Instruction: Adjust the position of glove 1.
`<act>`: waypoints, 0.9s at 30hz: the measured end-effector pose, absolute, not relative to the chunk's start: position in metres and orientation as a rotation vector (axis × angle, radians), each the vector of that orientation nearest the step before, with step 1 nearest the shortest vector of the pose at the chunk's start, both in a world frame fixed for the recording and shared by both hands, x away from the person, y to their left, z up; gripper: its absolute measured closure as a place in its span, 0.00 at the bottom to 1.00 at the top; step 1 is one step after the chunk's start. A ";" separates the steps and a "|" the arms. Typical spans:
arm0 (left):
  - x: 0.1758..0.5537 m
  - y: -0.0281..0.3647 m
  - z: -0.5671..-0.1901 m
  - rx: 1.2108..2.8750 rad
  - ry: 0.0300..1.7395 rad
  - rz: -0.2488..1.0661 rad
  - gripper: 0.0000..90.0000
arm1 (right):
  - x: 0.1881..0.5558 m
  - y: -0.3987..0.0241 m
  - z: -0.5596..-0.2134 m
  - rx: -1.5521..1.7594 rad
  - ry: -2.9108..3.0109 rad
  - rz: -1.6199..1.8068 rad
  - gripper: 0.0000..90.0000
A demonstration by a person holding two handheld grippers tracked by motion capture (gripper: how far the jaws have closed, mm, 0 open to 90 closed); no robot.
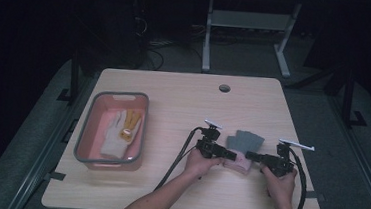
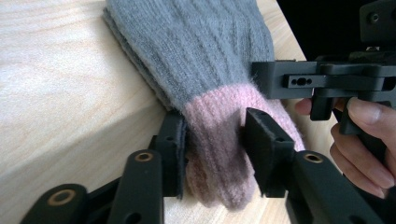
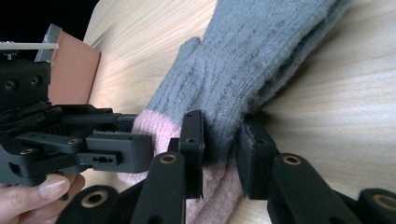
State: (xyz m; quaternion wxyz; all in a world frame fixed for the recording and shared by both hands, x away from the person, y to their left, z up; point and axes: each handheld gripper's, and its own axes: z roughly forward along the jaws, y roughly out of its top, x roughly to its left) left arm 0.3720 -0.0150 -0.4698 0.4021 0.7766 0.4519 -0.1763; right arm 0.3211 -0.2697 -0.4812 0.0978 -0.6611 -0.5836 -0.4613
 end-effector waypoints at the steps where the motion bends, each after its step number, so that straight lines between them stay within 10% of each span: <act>1: 0.372 -0.014 -0.469 1.959 1.143 -0.453 0.69 | 0.321 -0.269 -0.481 -1.954 -1.723 -1.363 0.83; 27: 0.366 0.038 -0.443 1.883 1.102 -0.447 0.72 | 0.320 -0.231 -0.446 -1.816 -1.817 -1.419 0.84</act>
